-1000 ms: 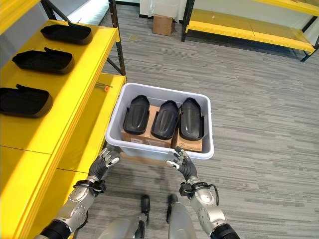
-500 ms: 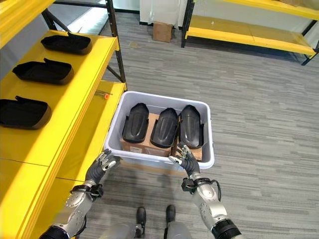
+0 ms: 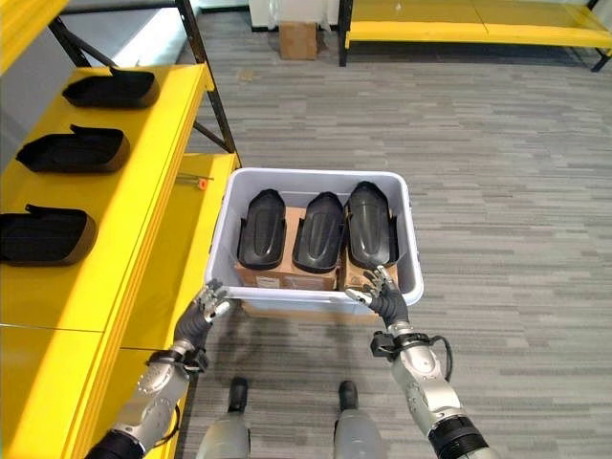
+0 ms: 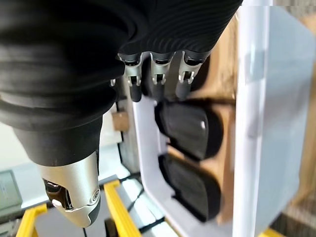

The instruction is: Move parts from the plastic box to the shelf.

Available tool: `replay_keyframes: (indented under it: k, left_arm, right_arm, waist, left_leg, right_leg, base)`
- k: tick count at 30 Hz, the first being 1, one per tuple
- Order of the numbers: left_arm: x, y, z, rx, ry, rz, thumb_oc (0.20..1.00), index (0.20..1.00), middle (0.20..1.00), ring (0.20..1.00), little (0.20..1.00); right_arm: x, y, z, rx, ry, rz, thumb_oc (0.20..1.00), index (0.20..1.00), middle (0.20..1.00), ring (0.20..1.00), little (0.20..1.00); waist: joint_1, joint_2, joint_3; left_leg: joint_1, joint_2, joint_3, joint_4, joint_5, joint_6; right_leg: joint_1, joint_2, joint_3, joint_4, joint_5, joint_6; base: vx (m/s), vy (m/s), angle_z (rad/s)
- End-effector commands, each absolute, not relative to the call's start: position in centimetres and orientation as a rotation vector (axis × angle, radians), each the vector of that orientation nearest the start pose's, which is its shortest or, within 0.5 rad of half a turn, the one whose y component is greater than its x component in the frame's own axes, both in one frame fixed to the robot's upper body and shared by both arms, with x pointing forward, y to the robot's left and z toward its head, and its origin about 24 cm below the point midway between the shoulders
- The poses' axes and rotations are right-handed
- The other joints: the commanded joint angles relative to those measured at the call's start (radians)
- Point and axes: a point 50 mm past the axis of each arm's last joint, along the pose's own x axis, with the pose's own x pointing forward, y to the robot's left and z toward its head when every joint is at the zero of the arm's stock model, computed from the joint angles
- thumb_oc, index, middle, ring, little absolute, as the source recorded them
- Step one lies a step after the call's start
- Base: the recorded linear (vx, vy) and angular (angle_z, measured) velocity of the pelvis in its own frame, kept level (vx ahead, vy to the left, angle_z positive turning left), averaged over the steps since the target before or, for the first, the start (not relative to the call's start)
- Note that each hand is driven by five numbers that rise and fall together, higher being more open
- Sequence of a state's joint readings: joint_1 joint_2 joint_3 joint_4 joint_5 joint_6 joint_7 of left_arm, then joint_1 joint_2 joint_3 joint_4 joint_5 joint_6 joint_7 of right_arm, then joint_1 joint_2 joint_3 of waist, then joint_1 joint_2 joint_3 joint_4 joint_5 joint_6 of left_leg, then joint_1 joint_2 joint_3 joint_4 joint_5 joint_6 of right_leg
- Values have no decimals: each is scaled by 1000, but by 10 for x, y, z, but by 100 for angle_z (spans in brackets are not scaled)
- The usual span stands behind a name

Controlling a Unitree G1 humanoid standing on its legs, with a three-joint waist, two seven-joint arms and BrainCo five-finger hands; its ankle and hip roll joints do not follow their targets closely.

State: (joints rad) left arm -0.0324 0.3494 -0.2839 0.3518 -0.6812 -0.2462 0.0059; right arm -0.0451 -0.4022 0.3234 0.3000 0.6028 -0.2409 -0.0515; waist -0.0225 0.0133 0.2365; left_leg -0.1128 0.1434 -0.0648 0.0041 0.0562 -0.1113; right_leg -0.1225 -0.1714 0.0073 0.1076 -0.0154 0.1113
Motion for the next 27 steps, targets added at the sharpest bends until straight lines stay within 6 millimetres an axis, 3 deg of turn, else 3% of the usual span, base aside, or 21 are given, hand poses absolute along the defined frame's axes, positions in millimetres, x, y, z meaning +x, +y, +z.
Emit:
replay_keyframes:
  k: [1,7,10,11,20,27]
  left_arm:
    - [237,201,6,-279,49,-18,1000,1000,1000,1000,1000]
    - [244,213,27,-252,-53,7,1000,1000,1000,1000,1000]
    - [249,221,49,-241,-158,25,1000,1000,1000,1000,1000]
    - [253,224,67,-232,-242,23,1000,1000,1000,1000,1000]
    - [267,211,111,-245,-421,-55,1000,1000,1000,1000,1000]
    - [273,193,138,-255,-517,-143,1000,1000,1000,1000,1000]
  right_arm:
    - [255,-180,26,144,-17,125,1000,1000,1000,1000,1000]
    - [259,-180,46,103,-112,136,1000,1000,1000,1000,1000]
    - [269,-183,76,37,-235,152,1000,1000,1000,1000,1000]
    - [279,-188,97,-27,-319,136,1000,1000,1000,1000,1000]
    - [311,-203,148,-164,-485,11,1000,1000,1000,1000,1000]
    - [336,-202,186,-265,-573,-33,1000,1000,1000,1000,1000]
  waist:
    - [13,1,-62]
    - [10,-25,-67]
    - [13,-43,-62]
    - [18,-52,-55]
    - [34,-43,-3]
    - [45,-24,62]
  left_leg:
    - [-45,45,29,69,-43,48]
    - [-61,12,60,109,-90,67]
    - [-81,5,63,118,-97,71]
    - [-100,6,60,116,-92,69]
    - [-151,19,46,95,-58,56]
    - [-190,34,51,86,-34,45]
  right_leg:
    - [37,-23,14,19,-33,12]
    - [30,-66,35,-22,5,34]
    - [19,-77,33,-42,23,41]
    - [7,-79,28,-51,31,40]
    - [-46,-68,12,-60,45,31]
    - [-114,-49,19,-38,50,27]
  base:
    - [17,195,-4]
    - [11,135,-18]
    - [-13,29,-6]
    - [-28,-20,-13]
    - [-43,-44,-3]
    - [-49,-51,-3]
